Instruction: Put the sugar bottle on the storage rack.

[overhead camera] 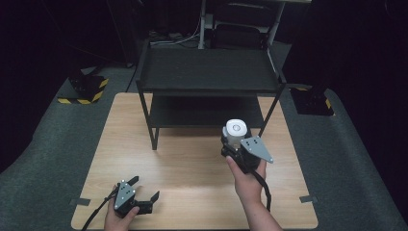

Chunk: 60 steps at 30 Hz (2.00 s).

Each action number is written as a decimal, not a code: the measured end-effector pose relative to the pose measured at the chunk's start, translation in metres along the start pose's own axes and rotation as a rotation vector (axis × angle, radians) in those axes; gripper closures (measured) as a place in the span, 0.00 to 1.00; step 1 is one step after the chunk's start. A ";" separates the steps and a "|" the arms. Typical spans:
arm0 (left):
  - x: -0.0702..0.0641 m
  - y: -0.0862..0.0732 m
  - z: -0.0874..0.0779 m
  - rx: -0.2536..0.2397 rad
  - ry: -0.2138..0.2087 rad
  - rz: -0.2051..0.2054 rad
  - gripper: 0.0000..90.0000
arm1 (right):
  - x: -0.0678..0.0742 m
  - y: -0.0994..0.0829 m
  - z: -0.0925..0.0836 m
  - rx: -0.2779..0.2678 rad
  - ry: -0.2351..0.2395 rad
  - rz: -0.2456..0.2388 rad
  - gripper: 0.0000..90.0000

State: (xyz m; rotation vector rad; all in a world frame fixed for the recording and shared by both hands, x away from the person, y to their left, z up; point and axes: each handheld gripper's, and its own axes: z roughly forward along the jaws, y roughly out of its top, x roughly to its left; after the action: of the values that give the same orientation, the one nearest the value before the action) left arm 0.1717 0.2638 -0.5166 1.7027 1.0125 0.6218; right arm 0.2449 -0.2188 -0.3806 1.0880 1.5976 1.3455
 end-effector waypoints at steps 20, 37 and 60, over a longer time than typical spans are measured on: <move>0.002 0.000 0.000 0.000 -0.011 0.001 0.01 | -0.007 0.053 0.060 0.019 -0.007 0.003 0.35; 0.004 -0.001 -0.001 -0.003 -0.023 -0.002 0.01 | -0.006 0.040 0.120 -0.007 -0.018 -0.006 0.35; 0.004 -0.001 0.000 -0.003 -0.022 0.000 0.01 | -0.011 0.035 0.120 -0.024 0.011 -0.004 0.18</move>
State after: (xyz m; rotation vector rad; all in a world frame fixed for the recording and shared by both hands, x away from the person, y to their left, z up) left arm 0.1730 0.2673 -0.5171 1.7038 0.9958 0.6031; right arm 0.3649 -0.1865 -0.3633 1.0641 1.5864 1.3668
